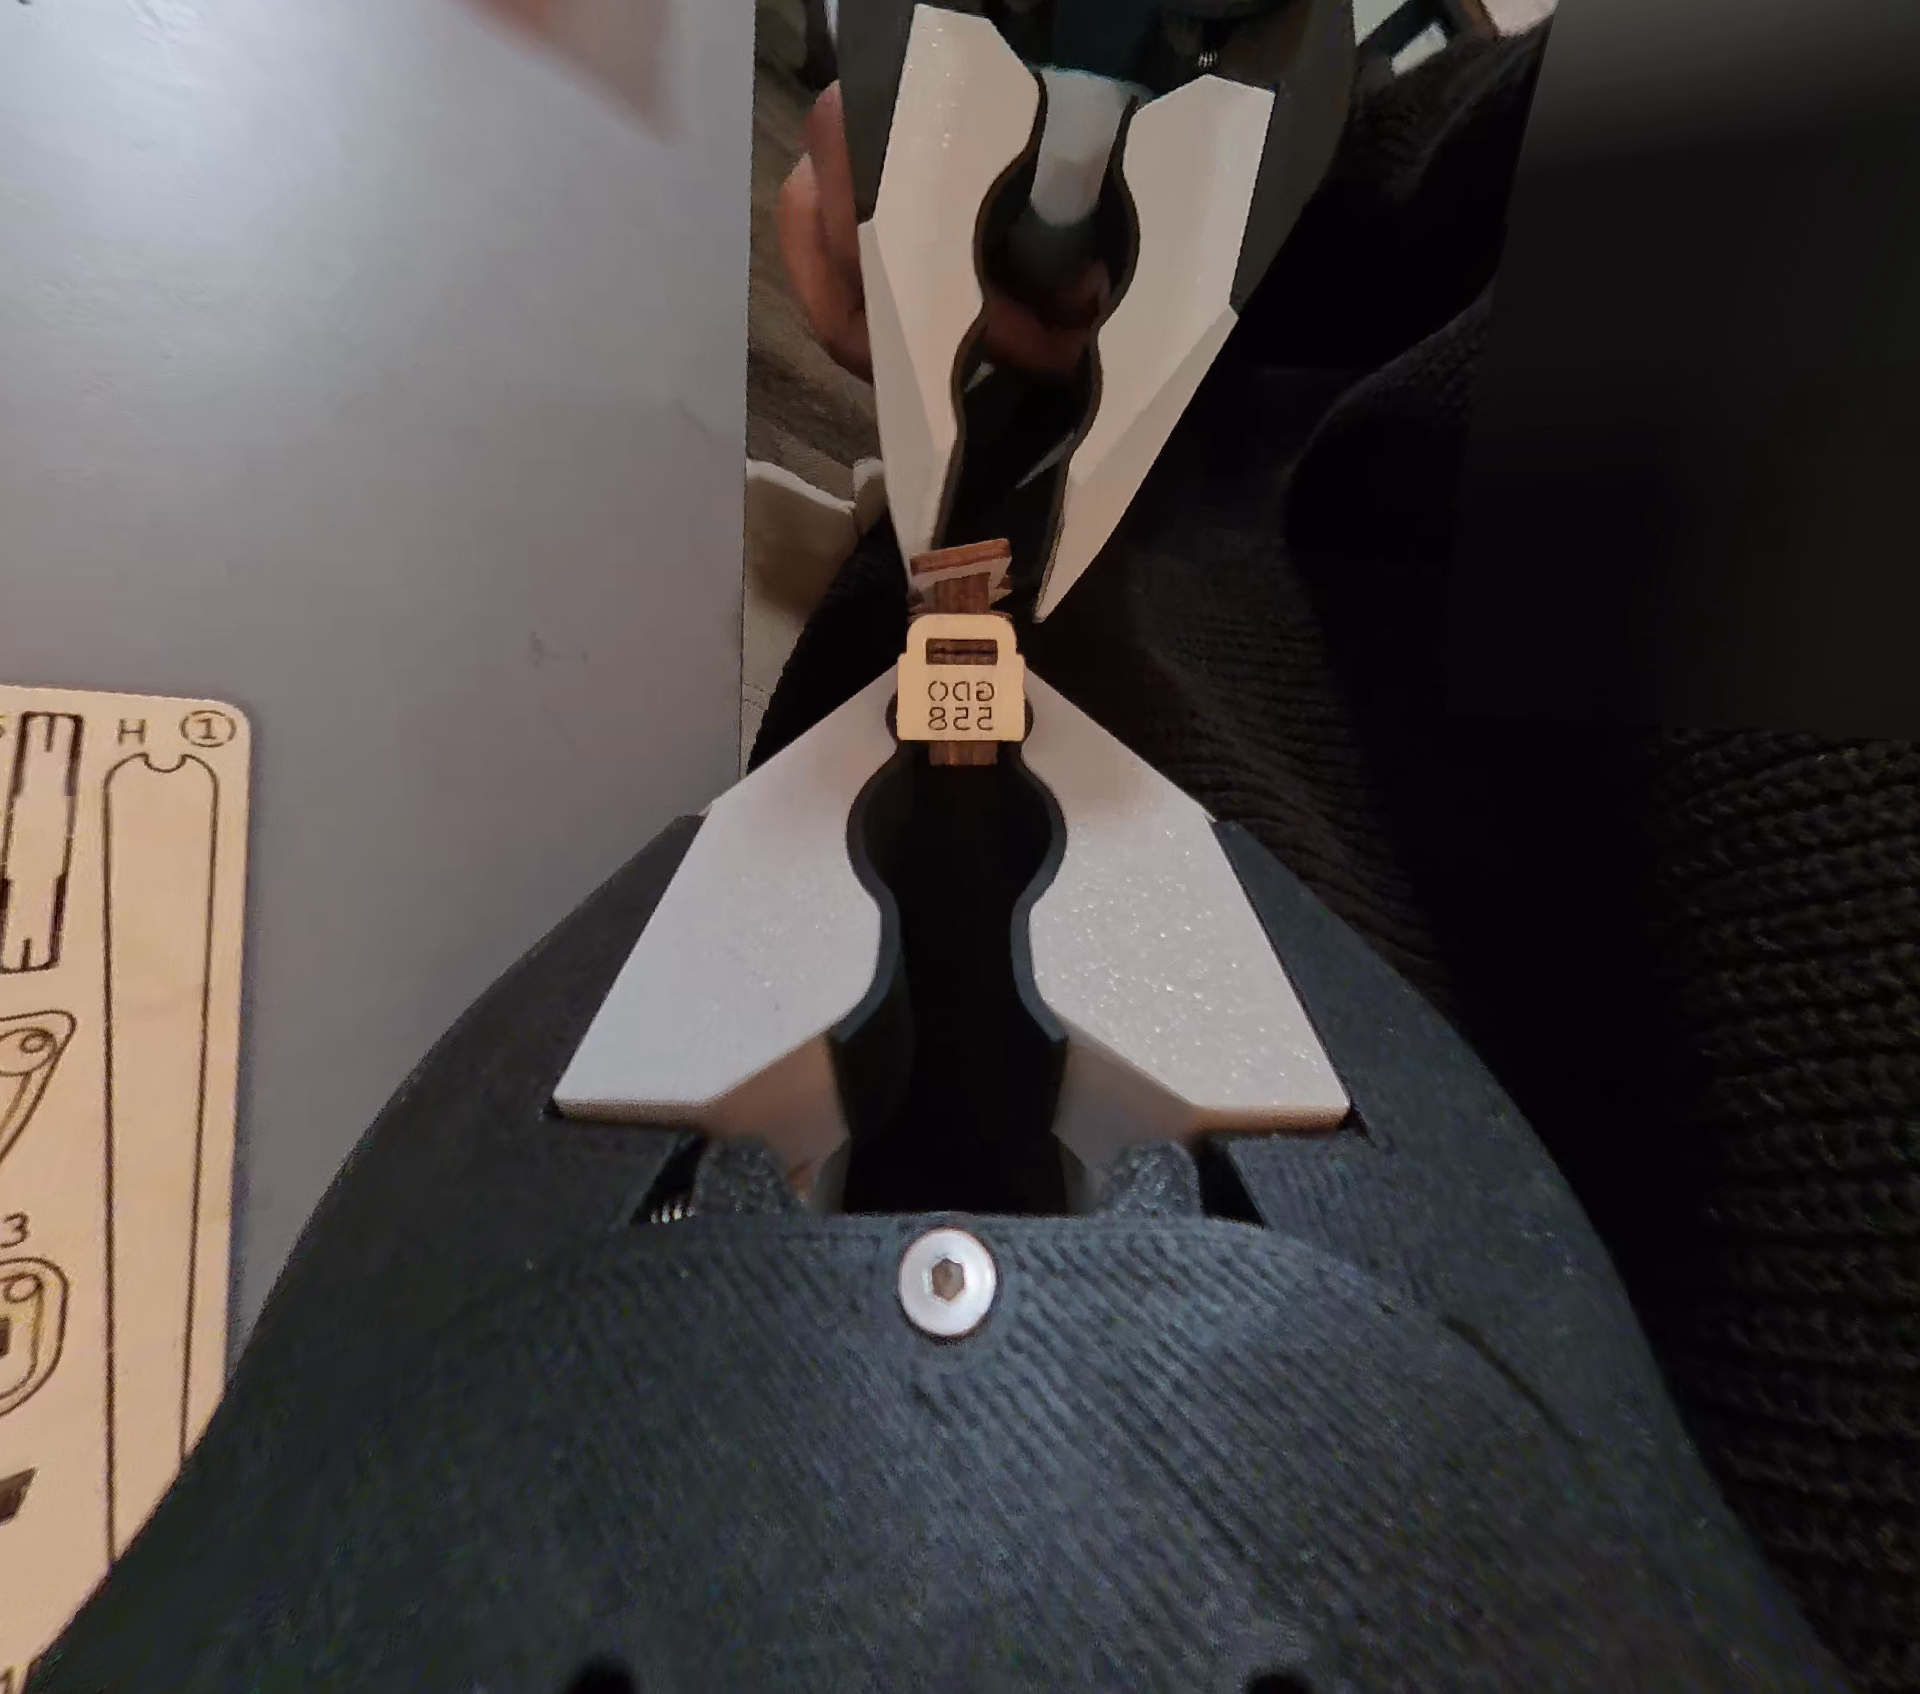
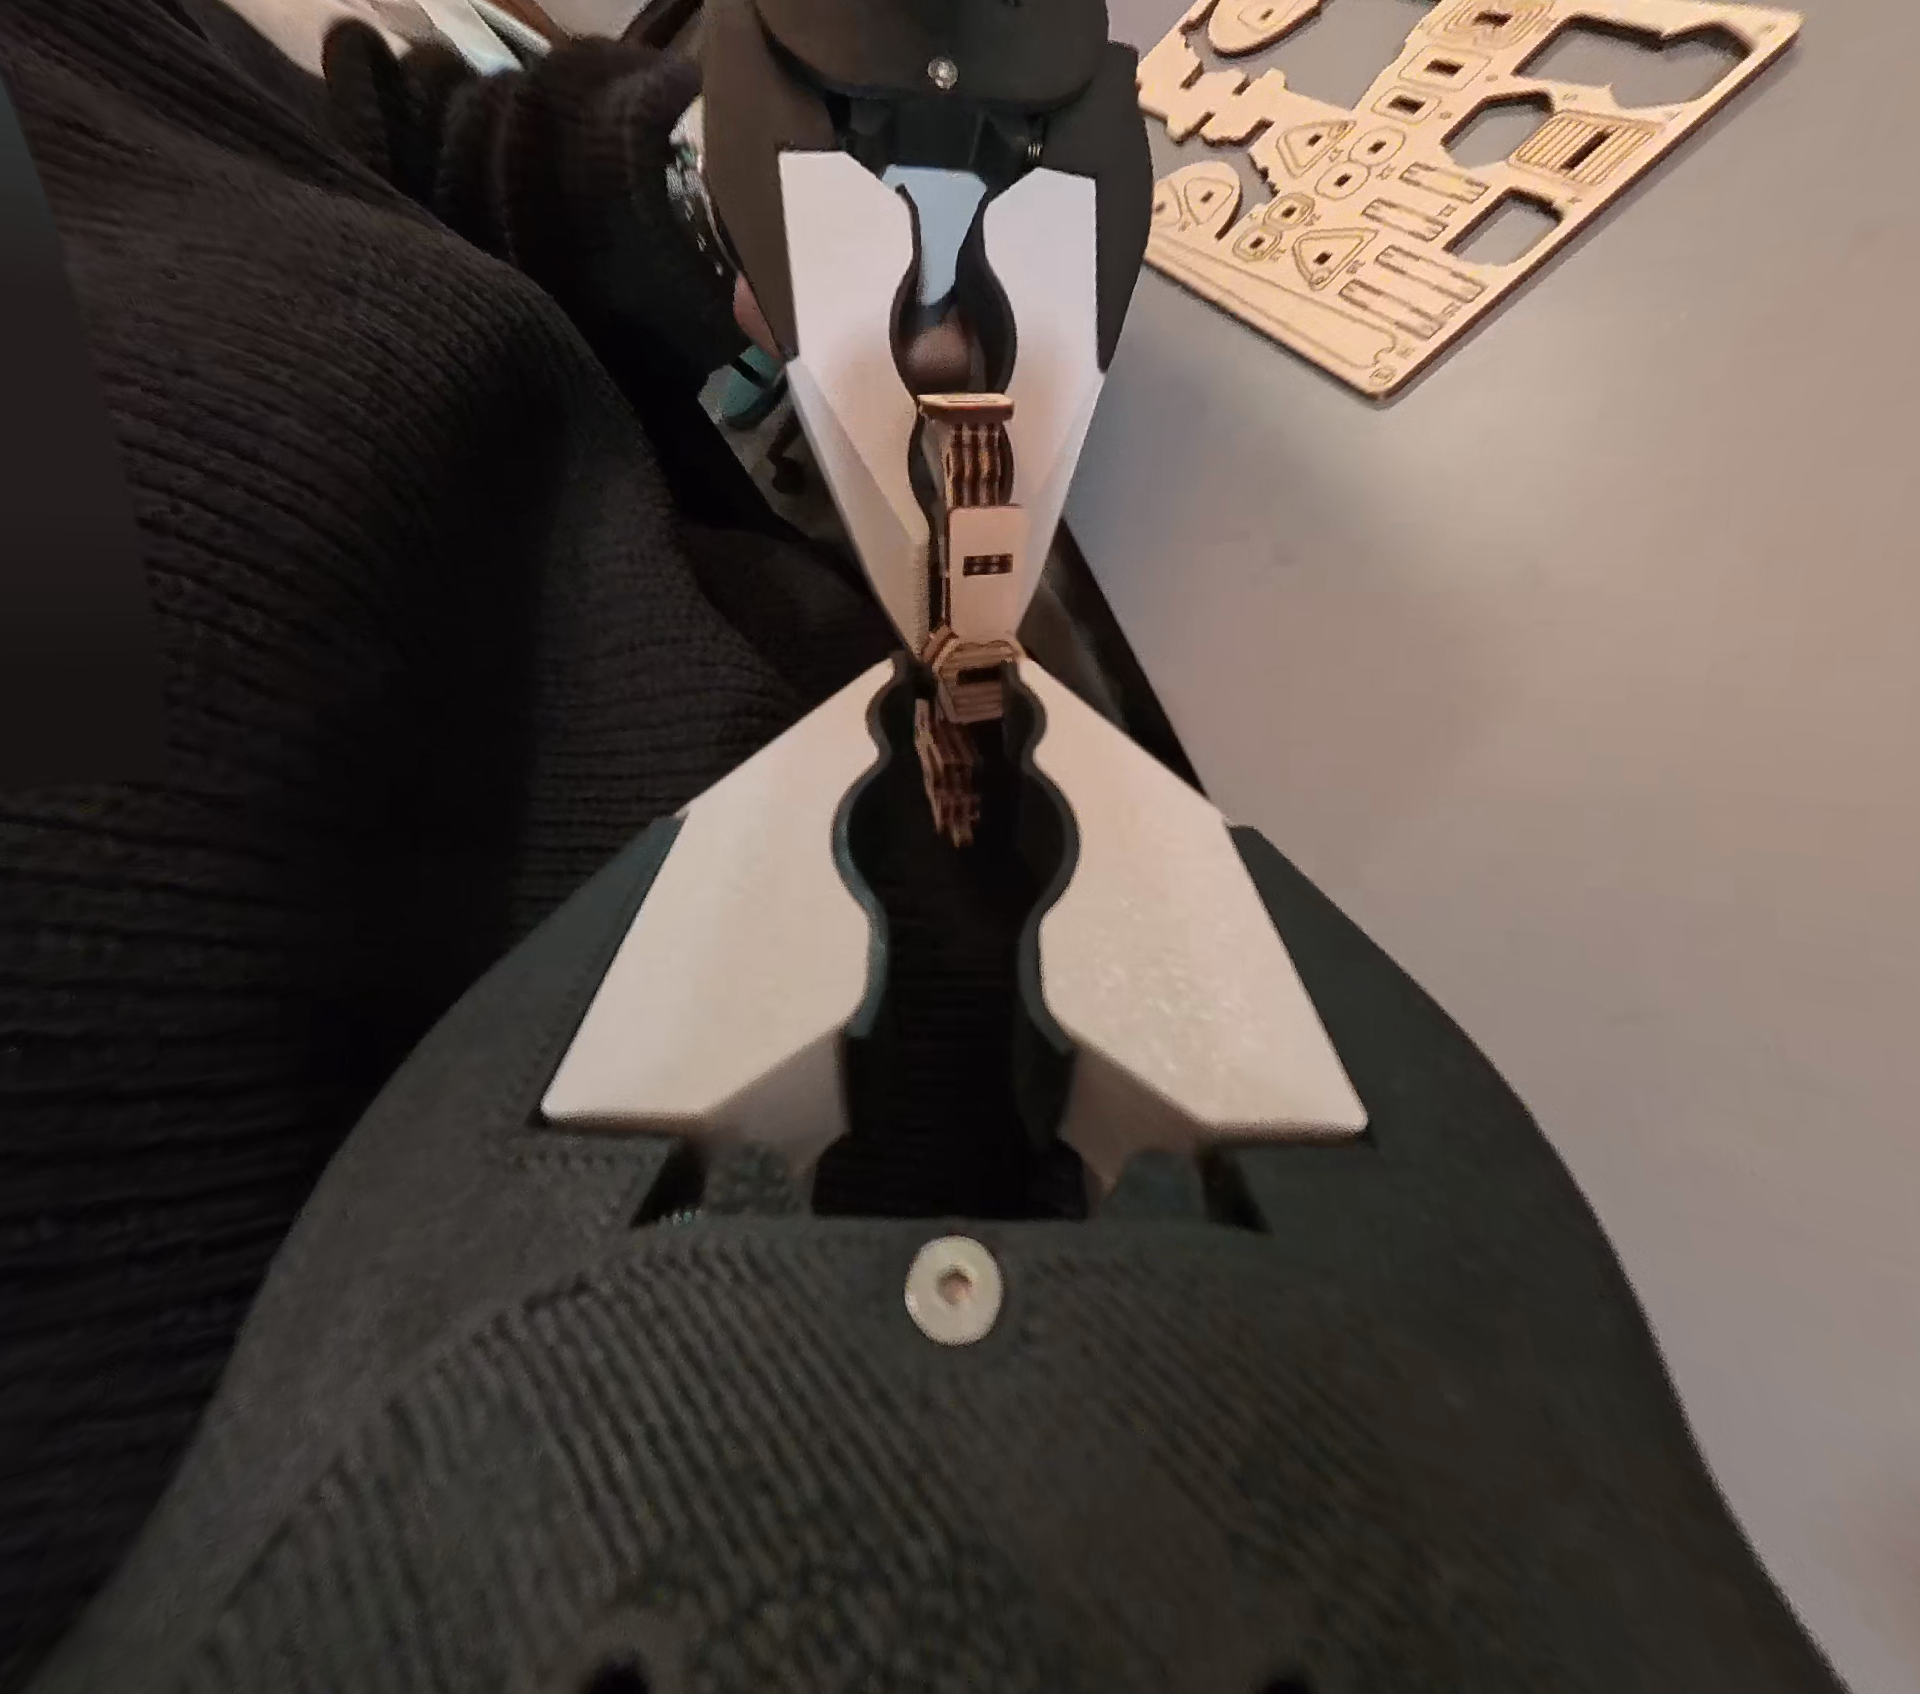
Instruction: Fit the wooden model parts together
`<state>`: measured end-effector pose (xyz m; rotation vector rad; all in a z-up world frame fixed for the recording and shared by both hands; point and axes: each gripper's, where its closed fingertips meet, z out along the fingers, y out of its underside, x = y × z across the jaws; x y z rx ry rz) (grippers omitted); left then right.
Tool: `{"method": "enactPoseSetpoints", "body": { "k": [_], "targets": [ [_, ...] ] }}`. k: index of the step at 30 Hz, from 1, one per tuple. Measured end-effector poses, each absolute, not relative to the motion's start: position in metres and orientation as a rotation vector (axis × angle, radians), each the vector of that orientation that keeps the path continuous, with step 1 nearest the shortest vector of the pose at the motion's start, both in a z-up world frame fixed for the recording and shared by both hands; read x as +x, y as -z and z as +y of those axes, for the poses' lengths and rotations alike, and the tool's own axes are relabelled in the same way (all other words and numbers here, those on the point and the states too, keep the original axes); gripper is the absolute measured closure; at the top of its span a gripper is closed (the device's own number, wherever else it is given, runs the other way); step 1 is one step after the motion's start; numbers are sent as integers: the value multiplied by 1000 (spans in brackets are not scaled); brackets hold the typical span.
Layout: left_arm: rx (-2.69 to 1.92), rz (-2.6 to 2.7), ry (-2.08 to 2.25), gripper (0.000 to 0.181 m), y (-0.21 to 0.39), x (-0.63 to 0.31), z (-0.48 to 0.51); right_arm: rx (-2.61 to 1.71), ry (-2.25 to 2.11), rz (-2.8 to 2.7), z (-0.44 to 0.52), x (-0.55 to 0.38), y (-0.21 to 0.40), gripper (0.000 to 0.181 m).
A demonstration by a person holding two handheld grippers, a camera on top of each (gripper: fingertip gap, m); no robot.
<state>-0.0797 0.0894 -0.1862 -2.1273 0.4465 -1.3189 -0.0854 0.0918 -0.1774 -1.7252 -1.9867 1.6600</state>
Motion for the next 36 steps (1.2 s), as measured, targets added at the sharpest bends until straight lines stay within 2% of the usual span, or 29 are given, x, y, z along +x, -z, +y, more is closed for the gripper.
{"method": "enactPoseSetpoints", "body": {
  "k": [2,5,8,11,23,29,36],
  "targets": [
    [-2116,393,1324,176,183,-84,94,-1717,-1701,-1936,98,-87,170,167],
    [-2095,356,1339,176,180,-87,97,-1690,-1797,-1870,99,-90,156,160],
    [-2071,356,1346,176,176,-88,98,-1664,-1705,-1878,104,-92,160,162],
    [-2035,385,1358,176,170,-88,96,-1674,-1725,-1850,111,-92,159,169],
    [-2019,427,1369,176,170,-84,93,-1682,-1764,-1890,100,-89,160,177],
    [-2010,461,1390,176,169,-81,89,-1676,-1794,-1914,96,-86,160,176],
    [-1935,442,1438,176,159,-82,91,-1653,-1930,-1832,99,-88,145,167]
  ]
}}
